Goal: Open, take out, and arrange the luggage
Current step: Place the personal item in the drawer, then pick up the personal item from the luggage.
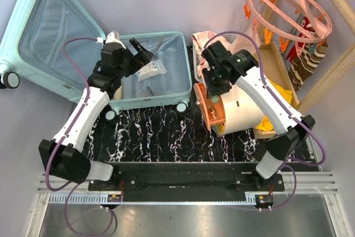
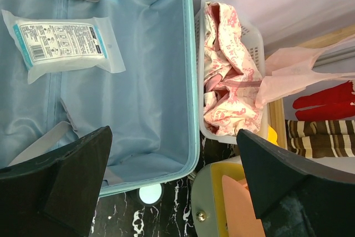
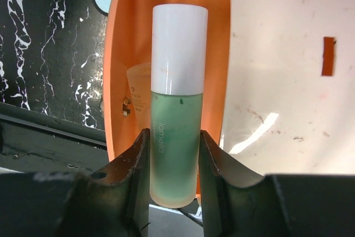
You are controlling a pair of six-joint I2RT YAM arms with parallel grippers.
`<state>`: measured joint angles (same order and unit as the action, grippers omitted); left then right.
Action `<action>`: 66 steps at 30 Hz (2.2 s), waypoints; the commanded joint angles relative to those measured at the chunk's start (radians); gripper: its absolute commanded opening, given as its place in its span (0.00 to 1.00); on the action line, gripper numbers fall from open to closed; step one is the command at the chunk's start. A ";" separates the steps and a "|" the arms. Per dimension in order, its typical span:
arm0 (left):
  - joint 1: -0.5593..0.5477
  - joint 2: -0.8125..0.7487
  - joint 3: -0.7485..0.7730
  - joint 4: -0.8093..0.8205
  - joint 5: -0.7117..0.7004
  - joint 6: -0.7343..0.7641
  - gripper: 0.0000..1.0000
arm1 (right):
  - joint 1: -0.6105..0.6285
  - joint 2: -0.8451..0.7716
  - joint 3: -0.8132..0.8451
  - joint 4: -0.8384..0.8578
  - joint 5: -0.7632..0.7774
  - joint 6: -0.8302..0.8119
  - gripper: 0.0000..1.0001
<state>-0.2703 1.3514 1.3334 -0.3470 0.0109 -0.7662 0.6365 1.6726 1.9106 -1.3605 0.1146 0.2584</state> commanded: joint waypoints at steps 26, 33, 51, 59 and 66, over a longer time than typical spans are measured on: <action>0.025 0.061 0.079 -0.016 -0.055 0.148 0.99 | -0.003 -0.125 0.074 0.004 0.040 -0.087 0.55; 0.025 0.060 0.110 -0.112 -0.153 0.297 0.99 | -0.003 -0.204 -0.016 0.144 0.019 -0.110 0.56; 0.210 0.595 0.271 -0.438 -0.267 0.588 0.99 | -0.054 -0.139 0.087 0.299 -0.010 -0.113 0.59; 0.210 0.695 0.294 -0.432 -0.391 0.642 0.99 | -0.078 -0.125 0.096 0.333 -0.044 -0.117 0.60; 0.210 0.724 0.250 -0.399 -0.376 0.660 0.99 | -0.090 -0.103 0.128 0.337 -0.052 -0.136 0.60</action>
<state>-0.0780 2.0567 1.5978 -0.7834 -0.3183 -0.1497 0.5591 1.5581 1.9881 -1.0641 0.0841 0.1493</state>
